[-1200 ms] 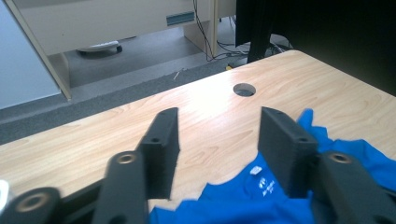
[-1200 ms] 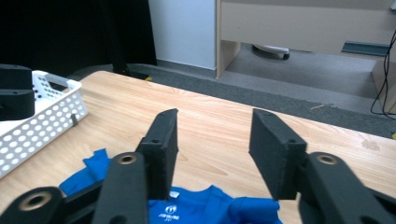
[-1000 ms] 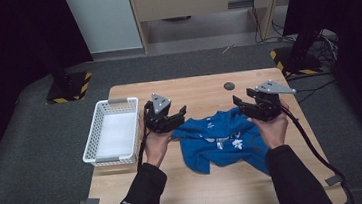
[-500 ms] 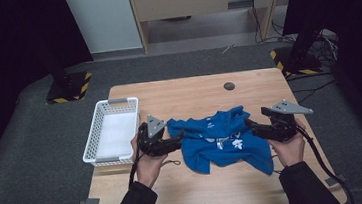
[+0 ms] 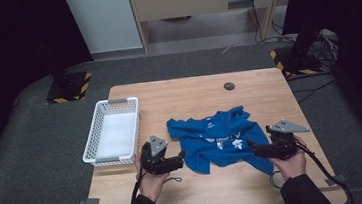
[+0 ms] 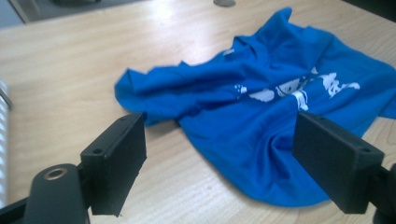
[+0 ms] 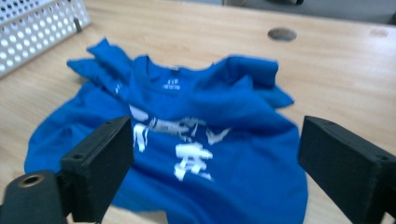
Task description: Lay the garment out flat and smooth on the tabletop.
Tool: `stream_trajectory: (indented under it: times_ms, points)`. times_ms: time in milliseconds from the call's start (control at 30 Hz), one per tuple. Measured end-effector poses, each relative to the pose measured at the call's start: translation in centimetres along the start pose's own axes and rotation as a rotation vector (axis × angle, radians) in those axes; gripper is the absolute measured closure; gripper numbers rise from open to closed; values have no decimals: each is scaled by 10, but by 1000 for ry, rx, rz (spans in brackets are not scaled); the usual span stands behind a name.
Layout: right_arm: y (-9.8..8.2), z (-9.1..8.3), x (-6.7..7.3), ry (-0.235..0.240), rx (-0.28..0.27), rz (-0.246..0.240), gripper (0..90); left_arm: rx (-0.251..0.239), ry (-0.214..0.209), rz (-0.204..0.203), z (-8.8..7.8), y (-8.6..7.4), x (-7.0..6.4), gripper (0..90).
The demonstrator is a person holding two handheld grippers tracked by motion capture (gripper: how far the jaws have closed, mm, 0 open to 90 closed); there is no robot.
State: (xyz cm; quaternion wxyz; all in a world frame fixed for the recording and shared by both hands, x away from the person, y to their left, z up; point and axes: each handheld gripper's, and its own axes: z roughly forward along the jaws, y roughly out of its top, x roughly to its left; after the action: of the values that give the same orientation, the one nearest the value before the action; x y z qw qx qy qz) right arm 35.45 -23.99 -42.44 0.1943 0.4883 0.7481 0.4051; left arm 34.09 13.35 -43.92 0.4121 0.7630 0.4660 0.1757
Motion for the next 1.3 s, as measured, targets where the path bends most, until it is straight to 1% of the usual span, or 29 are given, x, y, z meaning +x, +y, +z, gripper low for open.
stream_trajectory:
  times_ms: [67,233,267,300,367,433,567,667,767,900,933,967,1033,1300]
  points:
    - [-5,2,0,0,17,-2,95,12,-4,-4,3,-3,-1,167]
    - [-14,4,-1,18,23,22,72,26,-13,-22,10,-8,-5,147]
    - [-15,4,-2,11,34,18,60,31,-13,-23,12,-9,-6,145]
    - [-16,3,-1,2,33,13,58,42,-12,-17,13,-10,-6,143]
    - [-19,3,-2,-8,27,21,57,42,-7,-22,15,-13,-8,139]
    - [-22,4,-4,-17,34,24,51,54,-7,-22,18,-16,-8,135]
    - [-28,8,-7,-38,67,23,39,70,-1,-21,23,-19,-10,128]
    - [-31,11,-9,-43,86,23,35,82,8,-22,28,-21,-11,120]
    - [-33,13,-12,-53,98,28,30,107,18,-13,34,-23,-13,102]
    - [-37,16,-15,-51,115,41,15,104,22,8,36,-26,-18,100]
    - [-38,17,-15,-57,123,37,10,104,22,8,36,-26,-18,99]
    - [-38,18,-14,-62,126,31,10,104,19,17,38,-28,-21,98]
    - [-39,20,-13,-62,138,25,8,106,16,21,40,-28,-24,96]
    - [-45,29,-10,-80,203,-9,8,137,14,57,51,-33,-31,91]
